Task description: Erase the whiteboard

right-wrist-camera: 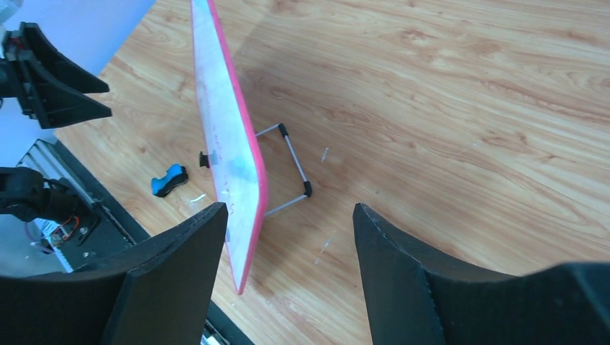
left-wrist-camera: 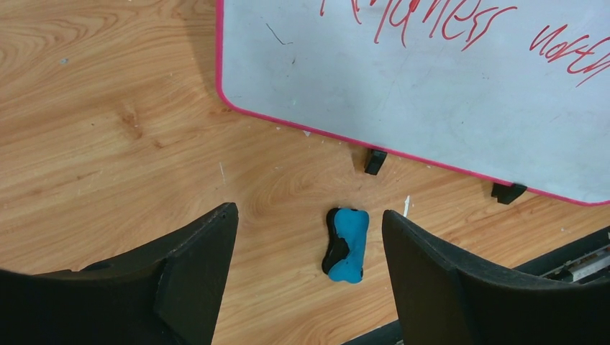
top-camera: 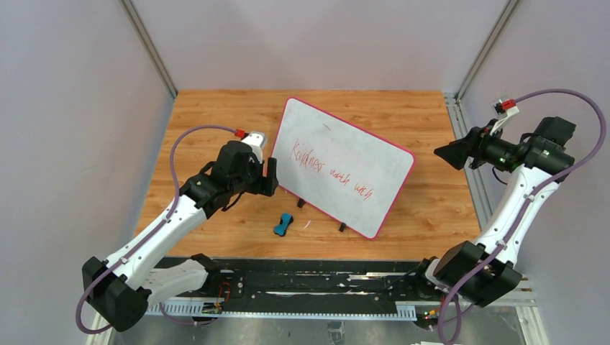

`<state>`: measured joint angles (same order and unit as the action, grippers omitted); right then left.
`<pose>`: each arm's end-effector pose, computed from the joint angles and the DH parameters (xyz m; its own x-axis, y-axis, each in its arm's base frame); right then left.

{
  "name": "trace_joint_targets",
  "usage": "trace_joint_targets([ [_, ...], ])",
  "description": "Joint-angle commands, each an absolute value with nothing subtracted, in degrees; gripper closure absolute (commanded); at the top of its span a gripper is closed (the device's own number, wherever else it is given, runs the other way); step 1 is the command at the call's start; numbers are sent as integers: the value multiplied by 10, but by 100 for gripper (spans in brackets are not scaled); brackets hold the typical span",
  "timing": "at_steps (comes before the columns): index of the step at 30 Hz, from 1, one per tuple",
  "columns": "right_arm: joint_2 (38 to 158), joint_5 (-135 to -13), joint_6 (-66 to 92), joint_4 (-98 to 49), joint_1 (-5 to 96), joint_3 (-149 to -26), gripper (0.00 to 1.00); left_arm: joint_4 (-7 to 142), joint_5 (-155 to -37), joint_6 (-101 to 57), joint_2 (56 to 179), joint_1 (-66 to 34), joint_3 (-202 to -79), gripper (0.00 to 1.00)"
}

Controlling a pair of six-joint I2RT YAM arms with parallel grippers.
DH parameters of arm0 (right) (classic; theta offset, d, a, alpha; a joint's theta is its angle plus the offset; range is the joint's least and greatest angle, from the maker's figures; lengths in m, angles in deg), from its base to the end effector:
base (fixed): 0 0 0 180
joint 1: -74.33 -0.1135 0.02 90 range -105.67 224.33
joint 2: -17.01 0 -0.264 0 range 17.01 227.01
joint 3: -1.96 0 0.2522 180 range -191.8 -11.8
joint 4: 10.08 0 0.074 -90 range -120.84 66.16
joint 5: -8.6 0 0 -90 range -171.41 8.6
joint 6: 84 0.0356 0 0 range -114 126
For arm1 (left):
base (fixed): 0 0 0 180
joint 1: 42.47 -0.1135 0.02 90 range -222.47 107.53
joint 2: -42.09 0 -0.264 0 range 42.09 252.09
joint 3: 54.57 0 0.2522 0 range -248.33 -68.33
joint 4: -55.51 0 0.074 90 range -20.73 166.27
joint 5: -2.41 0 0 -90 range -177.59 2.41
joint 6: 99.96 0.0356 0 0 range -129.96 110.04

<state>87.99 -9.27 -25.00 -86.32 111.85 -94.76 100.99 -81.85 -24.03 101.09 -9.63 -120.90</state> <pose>0.1913 -0.1042 0.4071 -0.3735 0.0876 -0.9235 -0.5666 0.7667 0.3019 0.1870 -0.1164 0.3044 -0.6185 0.1113 -0.7778 0.3331 0.9337 -0.1313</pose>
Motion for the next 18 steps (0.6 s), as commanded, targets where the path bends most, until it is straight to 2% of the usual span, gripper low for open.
trace_joint_targets([
  [1,895,-63,-342,-990,1103,-980,34,992,-812,-245,1001,-87,-1202,22],
  [11,921,-79,-374,-1029,1052,-984,34,988,-814,-245,998,-79,-1198,23],
  [18,928,-98,-335,-967,1011,-939,34,988,-811,-244,998,-72,-1198,23],
])
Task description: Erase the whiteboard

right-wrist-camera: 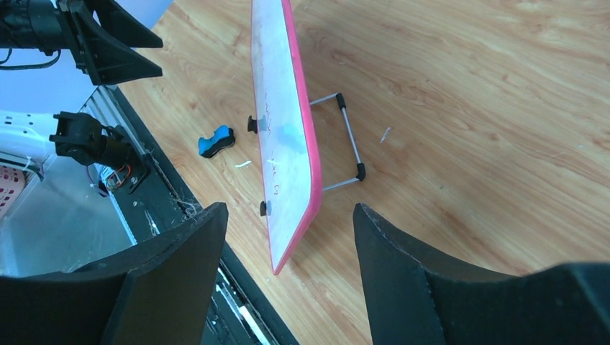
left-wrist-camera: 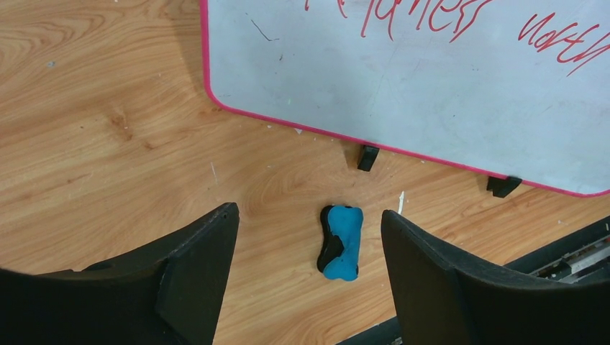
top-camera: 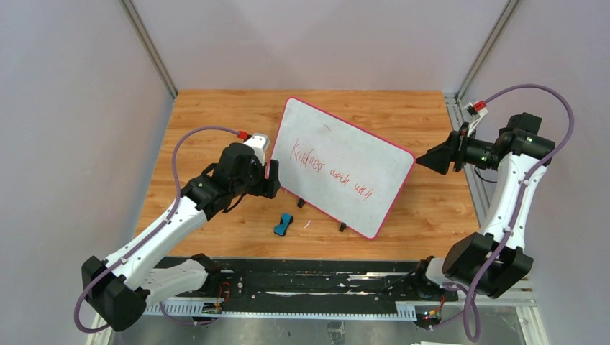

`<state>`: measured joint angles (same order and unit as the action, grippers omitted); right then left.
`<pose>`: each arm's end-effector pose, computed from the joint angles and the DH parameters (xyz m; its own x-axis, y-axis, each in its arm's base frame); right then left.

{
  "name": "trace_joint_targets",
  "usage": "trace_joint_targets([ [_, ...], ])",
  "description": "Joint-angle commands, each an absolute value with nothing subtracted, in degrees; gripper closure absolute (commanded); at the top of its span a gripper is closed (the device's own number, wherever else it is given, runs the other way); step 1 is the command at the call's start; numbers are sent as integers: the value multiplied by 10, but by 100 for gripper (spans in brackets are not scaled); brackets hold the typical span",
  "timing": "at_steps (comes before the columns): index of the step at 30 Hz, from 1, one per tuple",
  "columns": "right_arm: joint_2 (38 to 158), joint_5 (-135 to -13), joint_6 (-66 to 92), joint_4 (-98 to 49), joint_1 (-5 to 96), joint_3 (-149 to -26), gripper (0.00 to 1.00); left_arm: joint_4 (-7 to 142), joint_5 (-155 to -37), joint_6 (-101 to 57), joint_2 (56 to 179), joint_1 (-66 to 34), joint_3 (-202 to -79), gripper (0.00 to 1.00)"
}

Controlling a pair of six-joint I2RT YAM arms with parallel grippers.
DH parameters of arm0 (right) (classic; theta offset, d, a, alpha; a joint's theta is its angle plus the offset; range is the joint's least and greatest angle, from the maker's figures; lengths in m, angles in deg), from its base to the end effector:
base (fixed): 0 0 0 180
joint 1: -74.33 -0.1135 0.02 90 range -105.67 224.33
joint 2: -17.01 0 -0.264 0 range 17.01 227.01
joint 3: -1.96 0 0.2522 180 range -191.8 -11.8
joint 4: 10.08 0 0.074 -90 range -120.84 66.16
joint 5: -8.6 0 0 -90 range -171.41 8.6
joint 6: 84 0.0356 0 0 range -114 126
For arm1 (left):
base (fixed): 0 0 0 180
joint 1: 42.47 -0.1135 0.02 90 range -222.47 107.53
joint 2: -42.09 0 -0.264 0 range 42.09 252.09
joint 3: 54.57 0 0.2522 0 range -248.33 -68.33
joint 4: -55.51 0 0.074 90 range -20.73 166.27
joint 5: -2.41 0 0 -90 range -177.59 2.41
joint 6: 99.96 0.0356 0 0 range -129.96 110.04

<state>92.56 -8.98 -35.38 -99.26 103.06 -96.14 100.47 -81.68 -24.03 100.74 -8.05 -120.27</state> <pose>0.2098 -0.0763 0.3881 -0.4808 0.0358 -0.8761 -0.6720 0.6268 0.3944 0.1829 -0.1209 0.3027 -0.6120 0.1262 -0.7807 0.3572 0.9249 -0.1304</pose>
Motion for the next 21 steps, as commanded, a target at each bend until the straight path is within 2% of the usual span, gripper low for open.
trace_joint_targets([
  [1,929,-102,-334,-963,1004,-934,34,988,-810,-244,998,-71,-1197,23],
  [21,957,-131,-260,-843,927,-862,39,988,-801,-248,1003,-61,-1193,24],
])
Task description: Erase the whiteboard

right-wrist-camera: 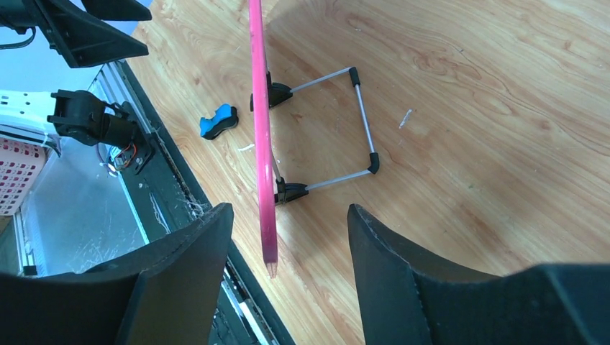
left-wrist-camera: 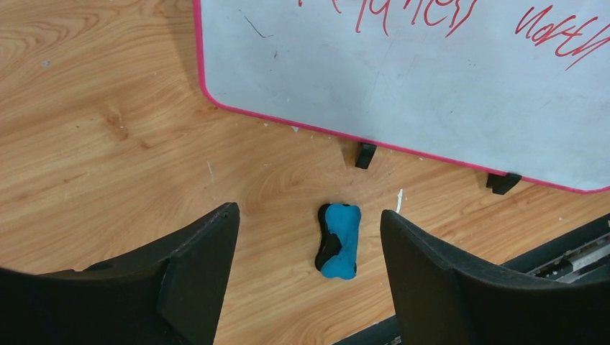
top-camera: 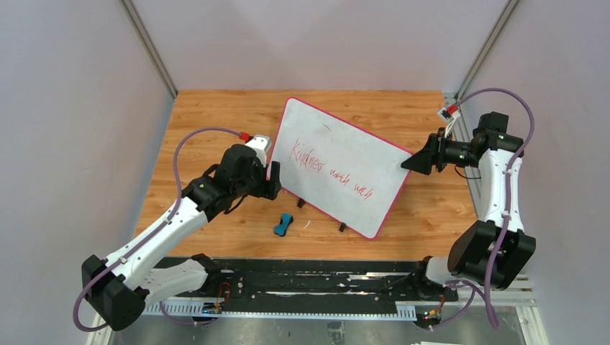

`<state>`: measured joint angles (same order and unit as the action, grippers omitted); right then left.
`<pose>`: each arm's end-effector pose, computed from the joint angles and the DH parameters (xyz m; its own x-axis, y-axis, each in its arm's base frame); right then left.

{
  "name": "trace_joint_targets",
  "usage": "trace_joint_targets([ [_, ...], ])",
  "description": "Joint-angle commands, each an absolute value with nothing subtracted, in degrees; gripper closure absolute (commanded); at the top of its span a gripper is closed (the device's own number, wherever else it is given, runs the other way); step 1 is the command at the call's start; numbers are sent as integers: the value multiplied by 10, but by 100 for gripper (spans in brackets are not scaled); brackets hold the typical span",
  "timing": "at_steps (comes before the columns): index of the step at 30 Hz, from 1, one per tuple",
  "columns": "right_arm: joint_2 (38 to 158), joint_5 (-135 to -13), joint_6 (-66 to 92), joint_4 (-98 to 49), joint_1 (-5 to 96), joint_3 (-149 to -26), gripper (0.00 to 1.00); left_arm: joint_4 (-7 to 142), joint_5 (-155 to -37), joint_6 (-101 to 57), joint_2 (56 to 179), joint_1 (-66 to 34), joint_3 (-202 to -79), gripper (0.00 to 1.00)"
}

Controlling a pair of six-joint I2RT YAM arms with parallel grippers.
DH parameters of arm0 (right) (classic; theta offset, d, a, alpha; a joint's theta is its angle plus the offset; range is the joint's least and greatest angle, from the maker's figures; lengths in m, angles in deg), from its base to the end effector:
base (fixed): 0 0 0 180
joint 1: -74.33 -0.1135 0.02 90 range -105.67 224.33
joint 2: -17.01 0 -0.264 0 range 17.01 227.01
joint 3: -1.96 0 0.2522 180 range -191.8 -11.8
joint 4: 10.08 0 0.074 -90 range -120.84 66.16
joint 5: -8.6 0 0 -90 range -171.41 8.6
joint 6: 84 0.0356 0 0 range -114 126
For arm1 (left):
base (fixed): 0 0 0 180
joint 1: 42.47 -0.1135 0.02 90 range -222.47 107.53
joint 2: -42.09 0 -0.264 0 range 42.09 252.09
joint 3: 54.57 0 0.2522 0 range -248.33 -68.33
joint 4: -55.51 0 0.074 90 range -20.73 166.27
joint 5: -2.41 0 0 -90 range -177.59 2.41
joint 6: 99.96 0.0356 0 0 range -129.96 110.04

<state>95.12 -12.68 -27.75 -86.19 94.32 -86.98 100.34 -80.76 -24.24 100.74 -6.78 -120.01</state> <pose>0.2460 -0.0542 0.3403 -0.5753 -0.0053 -0.8180 -0.6756 0.5669 0.4714 0.1805 -0.1244 0.3014 -0.6091 0.1360 -0.7813 0.3642 0.9231 -0.1232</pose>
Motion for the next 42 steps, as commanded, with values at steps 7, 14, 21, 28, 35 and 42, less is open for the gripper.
trace_joint_targets([
  [7,958,-132,-258,-839,914,-862,44,983,-800,-251,1008,-57,-1186,24],
  [14,955,-131,-254,-839,902,-858,53,981,-799,-254,1005,-56,-1182,24],
  [21,947,-137,-245,-832,881,-849,58,978,-799,-256,1005,-54,-1178,25],
  [28,950,-144,-239,-824,875,-848,92,978,-798,-258,1001,-52,-1174,26],
  [35,947,-148,-236,-820,873,-846,99,984,-793,-259,1001,-46,-1174,27],
  [42,947,-148,-236,-818,873,-844,99,1009,-777,-265,1033,-20,-1178,30],
])
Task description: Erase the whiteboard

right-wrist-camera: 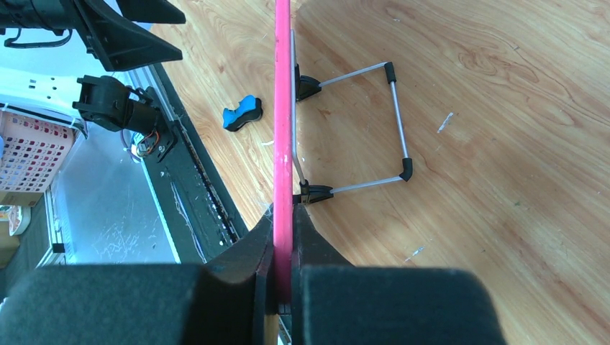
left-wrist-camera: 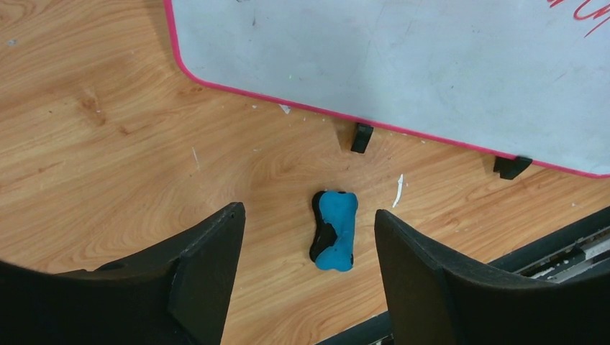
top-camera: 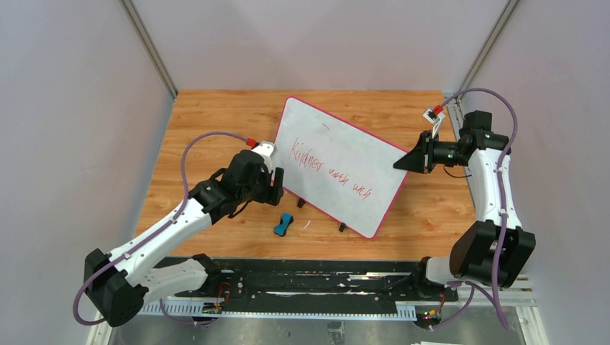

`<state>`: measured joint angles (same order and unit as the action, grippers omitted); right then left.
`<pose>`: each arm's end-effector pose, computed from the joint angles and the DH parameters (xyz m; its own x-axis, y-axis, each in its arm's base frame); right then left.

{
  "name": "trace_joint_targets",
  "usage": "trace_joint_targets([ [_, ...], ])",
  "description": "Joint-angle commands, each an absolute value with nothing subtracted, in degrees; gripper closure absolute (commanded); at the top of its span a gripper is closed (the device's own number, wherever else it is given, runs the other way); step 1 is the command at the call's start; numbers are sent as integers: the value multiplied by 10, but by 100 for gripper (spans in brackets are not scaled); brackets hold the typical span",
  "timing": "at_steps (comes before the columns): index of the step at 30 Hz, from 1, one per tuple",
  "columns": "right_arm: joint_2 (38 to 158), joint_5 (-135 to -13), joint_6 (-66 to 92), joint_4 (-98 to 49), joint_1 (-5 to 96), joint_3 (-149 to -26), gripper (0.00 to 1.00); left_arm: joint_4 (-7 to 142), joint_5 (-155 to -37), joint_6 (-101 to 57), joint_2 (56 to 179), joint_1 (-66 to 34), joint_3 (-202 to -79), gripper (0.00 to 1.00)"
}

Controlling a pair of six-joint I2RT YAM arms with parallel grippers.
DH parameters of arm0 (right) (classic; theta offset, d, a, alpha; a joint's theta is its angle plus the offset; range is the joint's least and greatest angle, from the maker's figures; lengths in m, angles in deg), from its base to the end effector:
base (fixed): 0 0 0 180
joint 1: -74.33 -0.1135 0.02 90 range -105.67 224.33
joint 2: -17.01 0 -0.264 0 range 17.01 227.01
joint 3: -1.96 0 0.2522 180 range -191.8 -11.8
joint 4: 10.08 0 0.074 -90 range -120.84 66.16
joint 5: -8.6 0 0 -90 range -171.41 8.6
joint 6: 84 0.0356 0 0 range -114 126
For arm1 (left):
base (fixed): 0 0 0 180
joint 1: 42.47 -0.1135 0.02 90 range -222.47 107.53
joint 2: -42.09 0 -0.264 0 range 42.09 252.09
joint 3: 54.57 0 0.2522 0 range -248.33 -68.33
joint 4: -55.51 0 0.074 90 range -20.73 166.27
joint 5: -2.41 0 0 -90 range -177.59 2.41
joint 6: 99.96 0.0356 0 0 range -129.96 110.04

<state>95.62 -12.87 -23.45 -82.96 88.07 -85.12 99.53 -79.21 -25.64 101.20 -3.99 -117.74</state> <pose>0.2555 -0.0284 0.3310 -0.6137 -0.0352 -0.7888 -0.6950 0.4981 0.5185 0.1753 -0.1327 0.2878 -0.6268 0.1567 -0.7633 0.3726 0.9206 -0.1170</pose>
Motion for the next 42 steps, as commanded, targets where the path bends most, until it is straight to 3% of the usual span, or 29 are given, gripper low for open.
trace_joint_targets([
  [1,947,-148,-236,-818,872,-844,99,1013,-775,-268,1040,-13,-1178,30],
  [12,944,-151,-234,-815,872,-843,99,1046,-720,-314,1155,75,-1180,31],
  [21,943,-151,-231,-810,872,-840,99,1034,-736,-328,1142,84,-1142,33],
  [25,942,-152,-231,-810,872,-839,99,1014,-751,-333,1147,85,-1131,38],
  [42,940,-153,-232,-810,873,-837,99,970,-761,-333,1209,96,-1128,39],
])
